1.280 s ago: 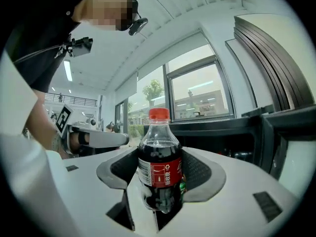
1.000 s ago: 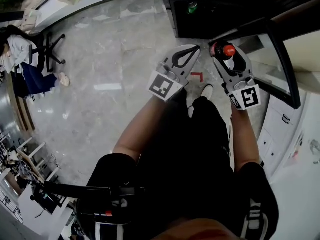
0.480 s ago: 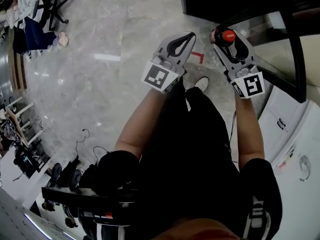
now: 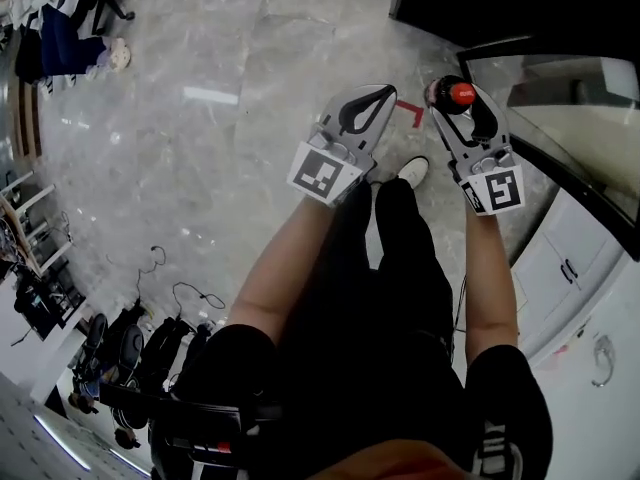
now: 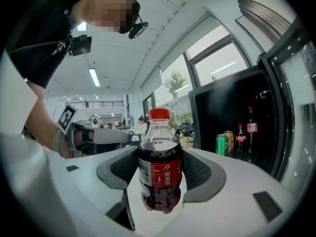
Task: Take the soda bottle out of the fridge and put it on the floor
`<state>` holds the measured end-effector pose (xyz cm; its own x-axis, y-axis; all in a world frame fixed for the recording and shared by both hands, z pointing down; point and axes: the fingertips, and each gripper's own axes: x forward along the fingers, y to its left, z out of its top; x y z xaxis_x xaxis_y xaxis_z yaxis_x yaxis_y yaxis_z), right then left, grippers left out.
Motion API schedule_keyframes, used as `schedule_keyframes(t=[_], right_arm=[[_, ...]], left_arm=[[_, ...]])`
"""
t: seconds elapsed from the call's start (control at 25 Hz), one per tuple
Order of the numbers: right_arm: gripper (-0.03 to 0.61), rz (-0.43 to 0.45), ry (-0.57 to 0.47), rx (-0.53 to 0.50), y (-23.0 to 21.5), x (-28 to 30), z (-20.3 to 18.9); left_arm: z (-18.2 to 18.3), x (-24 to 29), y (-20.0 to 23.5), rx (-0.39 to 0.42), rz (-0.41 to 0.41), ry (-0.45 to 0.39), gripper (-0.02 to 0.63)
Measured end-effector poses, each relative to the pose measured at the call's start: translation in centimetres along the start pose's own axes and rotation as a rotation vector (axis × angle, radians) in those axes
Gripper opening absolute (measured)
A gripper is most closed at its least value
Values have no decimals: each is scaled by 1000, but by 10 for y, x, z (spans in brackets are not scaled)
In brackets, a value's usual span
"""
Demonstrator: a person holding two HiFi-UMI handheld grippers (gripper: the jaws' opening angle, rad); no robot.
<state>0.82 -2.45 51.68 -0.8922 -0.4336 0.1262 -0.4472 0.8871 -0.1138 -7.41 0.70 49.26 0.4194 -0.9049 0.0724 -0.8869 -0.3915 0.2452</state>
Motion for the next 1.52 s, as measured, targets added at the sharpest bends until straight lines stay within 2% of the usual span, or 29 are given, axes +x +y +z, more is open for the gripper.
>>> schedule_keyframes(t=[0.16, 0.32, 0.56, 0.76, 0.92, 1.04, 1.28, 1.4, 1.52], right_arm=[[285, -30, 22, 18, -1, 29, -72], [285, -43, 35, 49, -12, 52, -146], [285, 13, 75, 66, -24, 79, -277], [285, 124, 152, 35, -30, 99, -391], [285, 208, 166, 11, -34, 120, -466], [285, 250, 160, 12, -39, 138, -517], [285, 289, 177, 27, -57, 168, -615], [285, 327, 208, -1, -55, 181, -659], [285, 355, 234, -42, -51, 187, -693]], left_arm=[[-62, -15, 36, -38, 30, 18, 2], [-135, -19, 61, -51, 51, 73, 2], [-256, -8, 88, -60, 55, 126, 2], [-347, 15, 107, -54, 13, 112, 2], [-416, 32, 126, -19, -79, 122, 2], [-469, 40, 145, 20, -145, 146, 2], [-572, 50, 174, 64, -201, 224, 2], [-608, 49, 186, 39, -190, 255, 2], [-621, 46, 193, 6, -182, 272, 2]])
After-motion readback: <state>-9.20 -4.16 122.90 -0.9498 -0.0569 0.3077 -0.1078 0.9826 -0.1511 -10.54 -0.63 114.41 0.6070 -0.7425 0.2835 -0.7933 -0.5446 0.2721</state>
